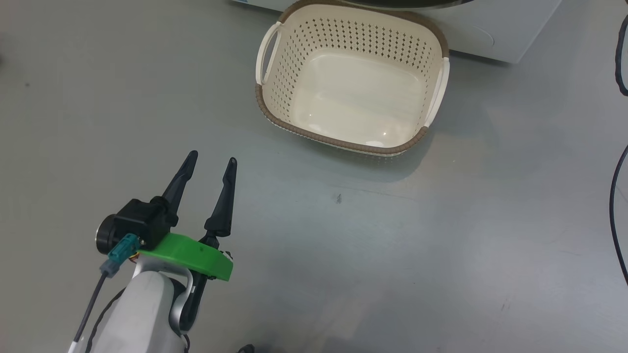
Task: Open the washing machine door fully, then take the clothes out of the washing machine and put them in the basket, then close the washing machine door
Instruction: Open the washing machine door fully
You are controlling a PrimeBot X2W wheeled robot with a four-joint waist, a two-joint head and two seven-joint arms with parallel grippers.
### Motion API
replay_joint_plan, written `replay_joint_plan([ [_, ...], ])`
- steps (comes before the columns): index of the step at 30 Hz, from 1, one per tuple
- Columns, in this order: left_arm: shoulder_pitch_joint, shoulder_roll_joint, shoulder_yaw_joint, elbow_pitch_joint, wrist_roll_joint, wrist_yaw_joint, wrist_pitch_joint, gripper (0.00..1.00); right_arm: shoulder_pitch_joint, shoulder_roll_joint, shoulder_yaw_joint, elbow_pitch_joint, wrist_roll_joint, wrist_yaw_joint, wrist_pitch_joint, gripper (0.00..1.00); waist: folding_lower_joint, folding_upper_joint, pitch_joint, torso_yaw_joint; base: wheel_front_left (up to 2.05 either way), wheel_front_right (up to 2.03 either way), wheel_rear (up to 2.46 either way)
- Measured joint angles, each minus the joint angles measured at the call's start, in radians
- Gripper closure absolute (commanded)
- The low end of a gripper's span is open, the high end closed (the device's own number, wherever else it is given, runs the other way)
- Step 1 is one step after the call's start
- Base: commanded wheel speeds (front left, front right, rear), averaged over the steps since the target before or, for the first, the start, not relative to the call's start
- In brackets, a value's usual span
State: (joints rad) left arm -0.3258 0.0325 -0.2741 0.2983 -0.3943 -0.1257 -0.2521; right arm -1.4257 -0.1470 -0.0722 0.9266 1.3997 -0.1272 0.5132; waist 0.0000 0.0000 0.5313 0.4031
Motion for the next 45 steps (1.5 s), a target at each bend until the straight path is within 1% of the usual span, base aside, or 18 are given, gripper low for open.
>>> replay_joint_plan([
  [14, -0.002, 0.0, 0.008, 0.011, 0.011, 0.0, 0.0, 0.0, 0.041, 0.012, 0.001, 0.048, 0.013, 0.0, 0.041, 1.0, 0.0, 0.0, -0.051, -0.016, 0.0, 0.0, 0.0],
  [37, 0.039, 0.002, 0.014, 0.024, 0.046, 0.0, 0.0, 0.0, 0.195, 0.051, 0.008, 0.07, 0.053, 0.001, 0.128, 1.0, 0.0, 0.0, -0.17, -0.047, 0.0, 0.0, 0.0],
  [45, 0.048, 0.004, 0.014, 0.024, 0.051, 0.0, 0.0, 0.0, 0.232, 0.055, 0.017, 0.07, 0.064, 0.002, 0.158, 1.0, 0.0, 0.0, -0.201, -0.059, 0.0, 0.0, 0.0],
])
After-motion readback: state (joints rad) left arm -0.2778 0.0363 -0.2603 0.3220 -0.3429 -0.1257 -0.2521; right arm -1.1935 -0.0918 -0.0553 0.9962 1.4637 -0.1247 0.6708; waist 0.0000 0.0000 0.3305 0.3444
